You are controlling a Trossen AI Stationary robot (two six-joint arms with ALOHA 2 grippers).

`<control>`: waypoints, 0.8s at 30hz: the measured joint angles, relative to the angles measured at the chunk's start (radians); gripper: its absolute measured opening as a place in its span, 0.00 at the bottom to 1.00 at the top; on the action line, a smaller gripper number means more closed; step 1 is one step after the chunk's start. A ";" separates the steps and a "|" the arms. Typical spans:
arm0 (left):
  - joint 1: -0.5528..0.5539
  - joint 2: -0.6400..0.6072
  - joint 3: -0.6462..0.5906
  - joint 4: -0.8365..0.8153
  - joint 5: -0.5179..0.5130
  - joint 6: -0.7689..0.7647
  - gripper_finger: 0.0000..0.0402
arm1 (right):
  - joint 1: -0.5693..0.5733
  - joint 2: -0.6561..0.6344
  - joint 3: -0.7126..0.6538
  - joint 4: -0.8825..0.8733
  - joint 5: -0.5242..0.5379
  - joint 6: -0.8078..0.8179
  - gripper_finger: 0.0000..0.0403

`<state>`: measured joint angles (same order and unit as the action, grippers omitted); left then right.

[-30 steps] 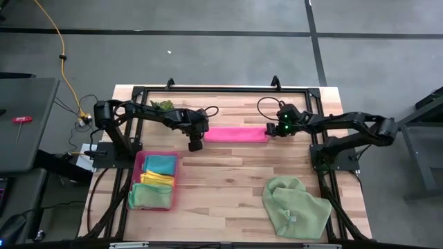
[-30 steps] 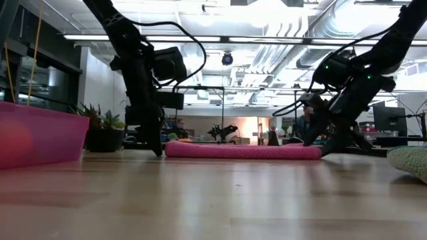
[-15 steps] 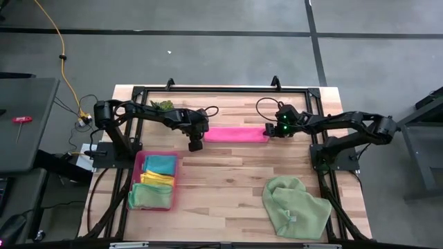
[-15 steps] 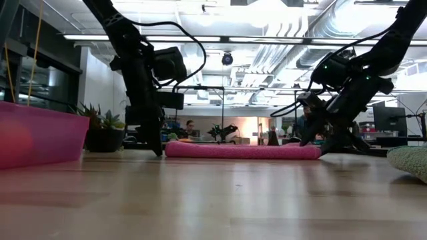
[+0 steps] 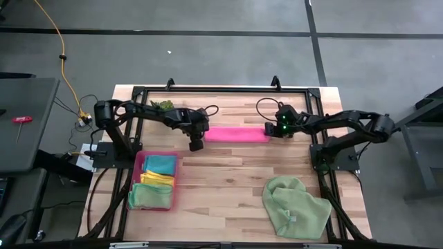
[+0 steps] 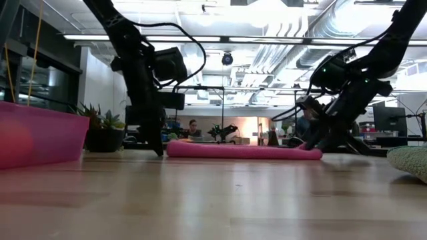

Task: Fold microfiber towels
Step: Fold the pink microfiber towel

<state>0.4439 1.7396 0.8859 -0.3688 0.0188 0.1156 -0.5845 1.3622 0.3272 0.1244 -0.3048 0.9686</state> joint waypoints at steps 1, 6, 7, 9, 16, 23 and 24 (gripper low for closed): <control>0.001 0.001 0.004 -0.002 0.013 -0.012 0.00 | -0.009 -0.005 -0.001 -0.003 -0.007 -0.005 0.08; -0.011 0.005 0.034 0.032 0.026 -0.020 0.00 | -0.070 -0.066 0.009 -0.110 -0.052 -0.050 0.03; -0.015 0.004 0.038 0.040 0.029 -0.019 0.00 | -0.080 -0.086 0.017 -0.161 -0.051 -0.077 0.02; -0.021 0.004 0.048 0.048 0.028 -0.017 0.00 | -0.099 -0.129 0.039 -0.260 -0.049 -0.135 0.01; -0.060 0.004 0.066 0.128 0.022 -0.018 0.00 | -0.150 -0.277 0.161 -0.644 -0.020 -0.302 0.00; -0.101 0.098 0.124 0.118 -0.077 -0.033 0.00 | -0.155 -0.309 0.327 -0.990 0.097 -0.450 0.00; -0.106 0.119 0.141 0.111 -0.084 -0.030 0.00 | -0.151 -0.306 0.345 -1.009 0.108 -0.452 0.00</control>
<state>0.3378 1.8589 1.0268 -0.2573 -0.0650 0.0856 -0.7355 1.0563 0.6726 -0.8845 -0.1969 0.5163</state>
